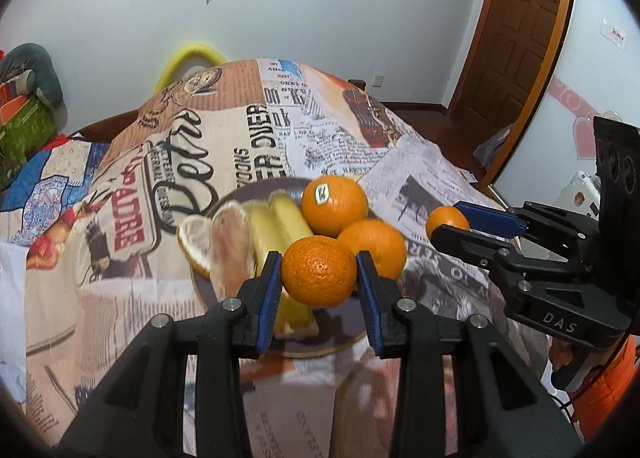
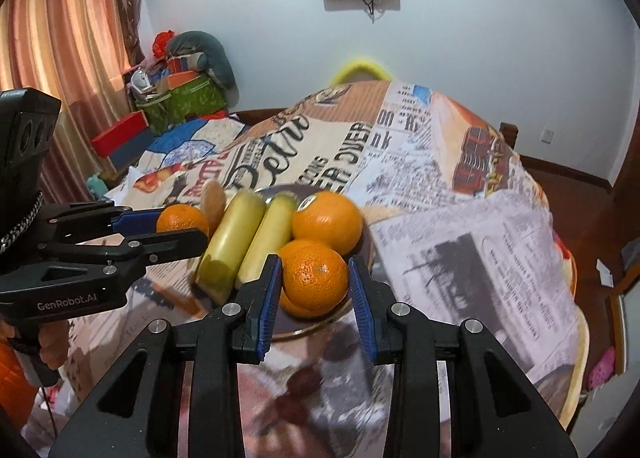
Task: Organize fruits
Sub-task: 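Place the small orange on the plate with the left tool while the right tool places its orange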
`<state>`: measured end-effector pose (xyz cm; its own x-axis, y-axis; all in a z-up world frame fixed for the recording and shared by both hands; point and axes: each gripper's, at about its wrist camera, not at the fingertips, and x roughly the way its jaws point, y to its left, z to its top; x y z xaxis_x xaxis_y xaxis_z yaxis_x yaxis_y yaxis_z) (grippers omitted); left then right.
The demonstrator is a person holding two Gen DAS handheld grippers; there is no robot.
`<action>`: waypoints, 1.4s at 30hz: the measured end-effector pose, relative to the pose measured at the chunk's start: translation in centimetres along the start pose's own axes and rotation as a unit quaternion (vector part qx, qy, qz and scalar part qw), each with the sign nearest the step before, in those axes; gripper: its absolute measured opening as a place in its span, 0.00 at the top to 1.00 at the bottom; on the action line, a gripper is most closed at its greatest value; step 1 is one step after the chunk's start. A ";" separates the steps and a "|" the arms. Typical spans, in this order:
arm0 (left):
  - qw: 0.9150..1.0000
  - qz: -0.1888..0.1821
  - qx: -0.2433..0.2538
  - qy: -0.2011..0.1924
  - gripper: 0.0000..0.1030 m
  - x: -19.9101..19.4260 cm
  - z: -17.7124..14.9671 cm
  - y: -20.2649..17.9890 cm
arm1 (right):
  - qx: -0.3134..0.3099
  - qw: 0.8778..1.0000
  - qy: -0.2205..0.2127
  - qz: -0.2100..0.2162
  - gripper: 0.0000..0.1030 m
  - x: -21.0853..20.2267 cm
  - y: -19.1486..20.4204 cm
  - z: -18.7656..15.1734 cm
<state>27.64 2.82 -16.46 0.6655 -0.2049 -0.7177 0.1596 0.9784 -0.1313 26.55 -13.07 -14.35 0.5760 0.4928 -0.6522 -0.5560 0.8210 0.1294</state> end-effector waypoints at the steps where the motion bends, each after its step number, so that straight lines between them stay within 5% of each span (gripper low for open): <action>1: 1.000 0.000 0.001 0.000 0.65 0.3 0.2 0.0 | 0.001 1.000 -0.002 0.000 0.70 0.0 -0.2 0.1; 20: 0.999 -0.004 -0.005 0.035 0.63 6.6 2.6 -0.1 | 0.015 1.000 -0.003 0.013 0.70 1.6 -2.3 0.6; 32: 1.000 0.009 -0.006 0.000 0.57 2.1 1.9 0.6 | 0.003 1.000 0.008 0.030 0.70 1.6 -0.3 0.2; 42: 0.999 0.033 -0.012 -0.025 0.41 -1.7 -0.9 1.7 | -0.023 0.997 0.046 0.050 0.70 3.0 2.6 -1.3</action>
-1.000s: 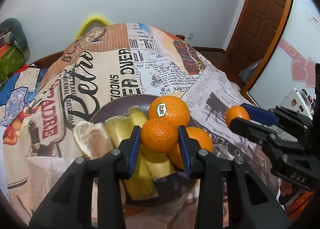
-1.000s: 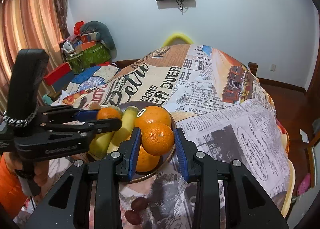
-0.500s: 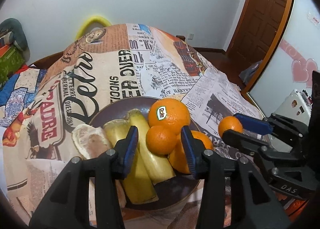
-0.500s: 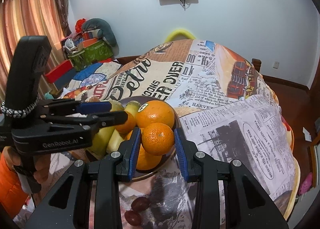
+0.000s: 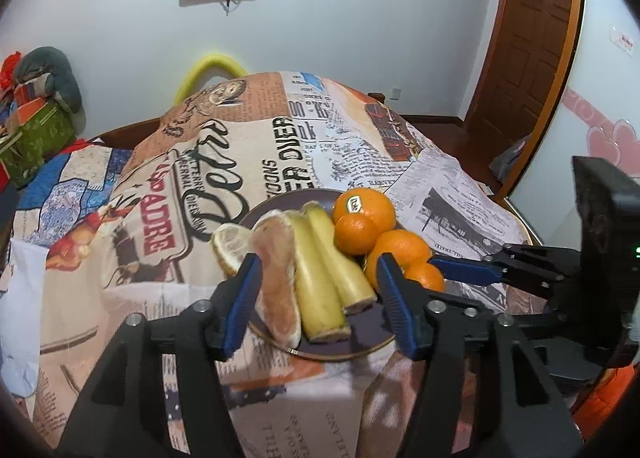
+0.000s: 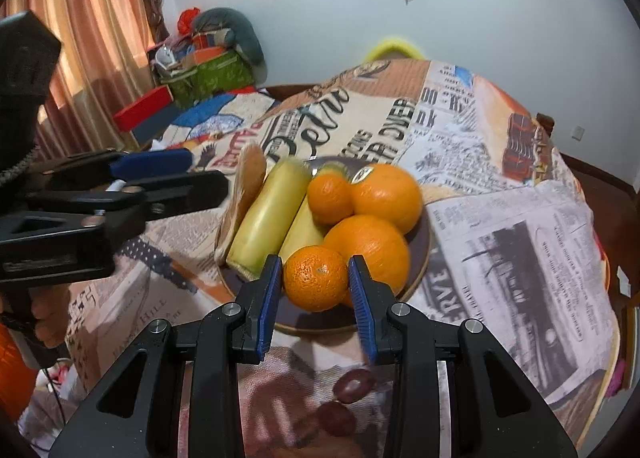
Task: Organize fruits
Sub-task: 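Place the small orange on the plate with the left tool while the right tool places its orange, then grasp a dark red grape with the right tool while the left tool grasps another grape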
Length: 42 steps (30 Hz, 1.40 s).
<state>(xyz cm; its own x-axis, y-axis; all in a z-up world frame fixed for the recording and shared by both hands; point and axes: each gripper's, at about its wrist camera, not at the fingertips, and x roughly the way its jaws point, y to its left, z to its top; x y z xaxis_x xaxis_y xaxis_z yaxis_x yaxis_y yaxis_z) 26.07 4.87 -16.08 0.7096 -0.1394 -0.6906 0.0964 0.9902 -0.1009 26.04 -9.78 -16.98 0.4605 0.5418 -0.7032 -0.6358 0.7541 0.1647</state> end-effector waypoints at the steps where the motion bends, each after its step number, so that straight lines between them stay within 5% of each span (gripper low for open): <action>1: 1.000 0.002 -0.001 0.000 0.41 -0.1 -0.2 0.2 | 0.000 1.000 0.005 0.002 0.70 0.4 0.0 -0.1; 17: 0.999 0.021 -0.028 0.020 0.41 1.1 -2.7 2.3 | -0.004 0.999 0.041 0.011 0.69 2.3 0.8 -0.8; 30: 1.000 0.010 -0.012 0.022 0.38 -1.0 -3.3 0.6 | 0.009 1.000 0.023 -0.013 0.69 -1.7 0.1 -2.0; 42: 0.999 -0.010 0.009 0.043 0.38 -1.7 -5.1 -1.8 | 0.043 0.997 0.053 -0.034 0.69 -3.1 -1.8 -5.7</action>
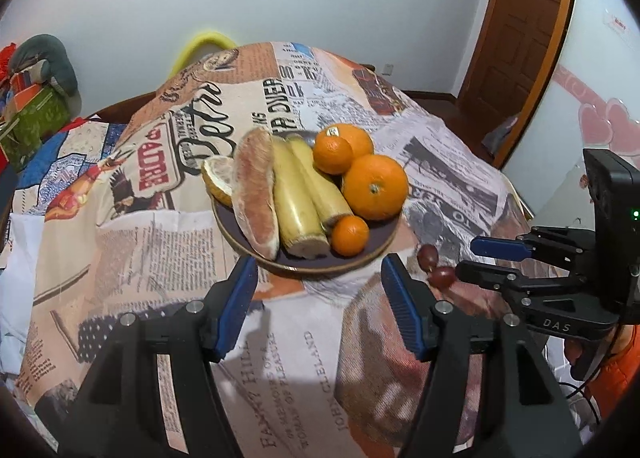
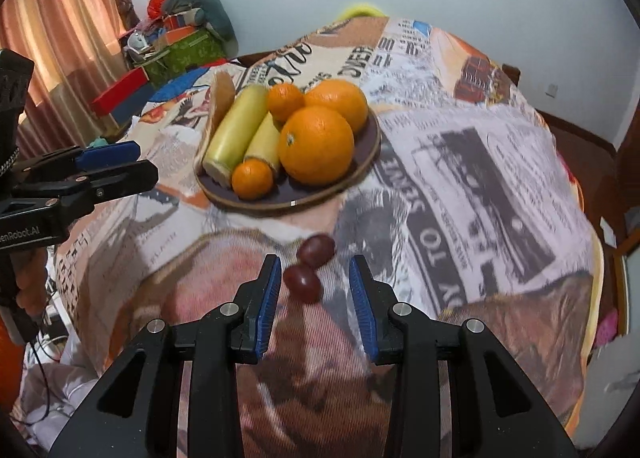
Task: Organize fruits
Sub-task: 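Grasp a dark red grape with the right tool while the left tool grasps another grape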
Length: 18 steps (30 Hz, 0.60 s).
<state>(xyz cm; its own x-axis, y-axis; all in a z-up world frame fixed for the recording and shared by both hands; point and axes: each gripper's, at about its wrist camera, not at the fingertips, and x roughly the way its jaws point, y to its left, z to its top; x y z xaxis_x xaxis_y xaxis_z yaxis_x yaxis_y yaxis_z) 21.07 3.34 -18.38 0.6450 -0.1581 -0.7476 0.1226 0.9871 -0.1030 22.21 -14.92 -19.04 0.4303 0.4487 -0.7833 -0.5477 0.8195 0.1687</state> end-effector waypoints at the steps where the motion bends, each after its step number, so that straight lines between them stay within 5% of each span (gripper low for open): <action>1: 1.000 0.000 0.001 0.005 0.38 0.2 -0.2 -0.2 | 0.001 1.000 0.002 0.001 0.69 0.2 0.0 -0.2; 13: 0.999 -0.016 0.015 0.033 0.38 1.9 -1.5 -1.4 | -0.006 1.000 0.019 0.008 0.69 2.3 0.8 -0.9; 18: 0.999 -0.025 0.023 0.041 0.39 2.7 -1.5 -2.2 | -0.004 1.000 0.018 0.013 0.80 2.1 0.6 -1.0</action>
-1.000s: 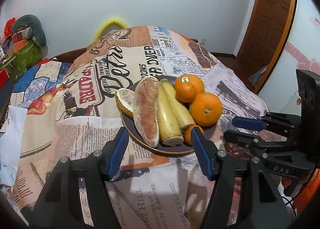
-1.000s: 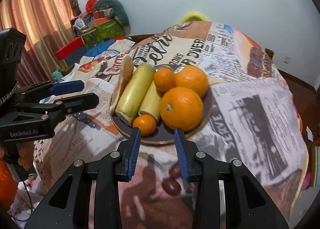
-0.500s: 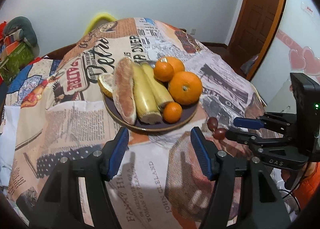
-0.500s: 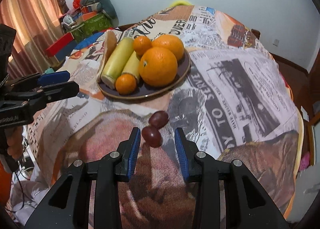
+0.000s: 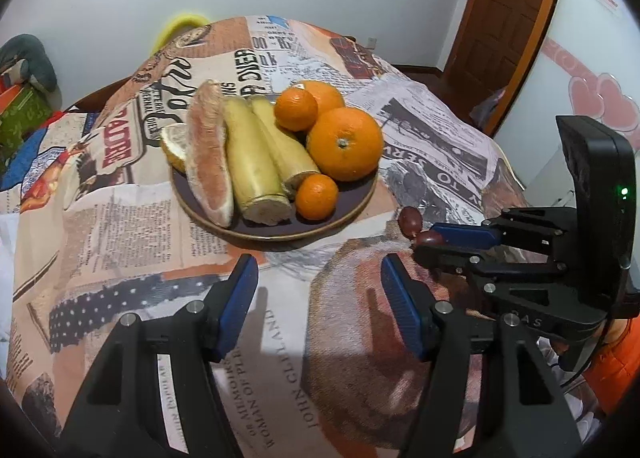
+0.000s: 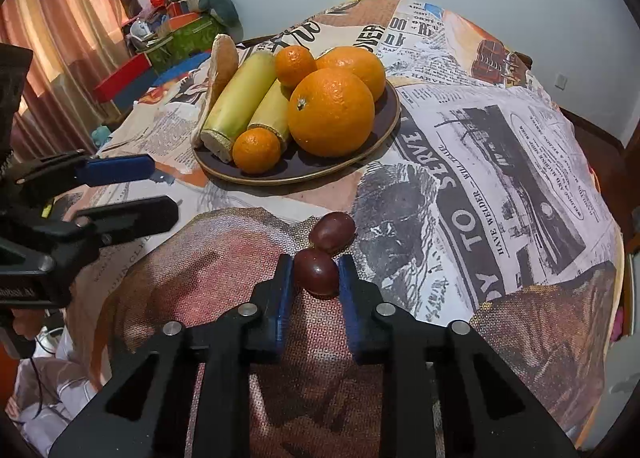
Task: Organize fruits
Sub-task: 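Grasp a dark red grape with the right tool while the left tool grasps another grape, then lower the grape onto the plate with the right tool while the left tool drops its grape there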
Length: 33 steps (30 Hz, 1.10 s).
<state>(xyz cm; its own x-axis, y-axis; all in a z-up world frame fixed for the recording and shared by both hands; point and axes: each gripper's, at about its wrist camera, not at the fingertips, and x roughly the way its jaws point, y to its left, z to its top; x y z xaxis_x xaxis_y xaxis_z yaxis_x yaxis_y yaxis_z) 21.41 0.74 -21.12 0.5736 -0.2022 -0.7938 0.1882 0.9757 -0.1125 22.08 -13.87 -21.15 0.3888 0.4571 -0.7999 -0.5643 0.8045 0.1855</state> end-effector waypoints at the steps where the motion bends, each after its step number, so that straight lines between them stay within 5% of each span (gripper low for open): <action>1: 1.000 -0.003 0.002 0.002 0.41 0.3 0.1 -0.3 | 0.003 1.000 -0.001 0.003 0.80 -0.2 -0.2 -0.1; 7: 0.999 -0.038 0.007 0.023 0.56 2.0 0.9 -2.0 | 0.017 1.000 -0.019 -0.007 0.80 -2.0 -1.6 -0.6; 14: 0.997 -0.060 0.028 0.040 0.62 4.3 1.7 -4.8 | 0.033 0.998 -0.037 -0.031 0.80 -4.3 -4.1 -1.1; 25: 0.997 -0.045 0.050 0.045 0.84 7.3 2.7 -6.6 | 0.050 0.997 -0.047 -0.030 0.80 -5.1 -5.5 -1.6; 33: 0.998 -0.043 0.043 0.027 0.86 5.4 2.5 -5.7 | 0.046 0.997 -0.053 -0.022 0.80 -5.3 -4.7 -1.0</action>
<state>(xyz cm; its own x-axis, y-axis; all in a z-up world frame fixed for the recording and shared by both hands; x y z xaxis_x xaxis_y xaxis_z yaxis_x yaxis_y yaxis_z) 25.43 -6.08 -23.24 0.5094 -0.2767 -0.8148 0.3037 0.9438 -0.1307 21.95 -20.49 -18.40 0.4893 0.4534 -0.7450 -0.4774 0.8541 0.2064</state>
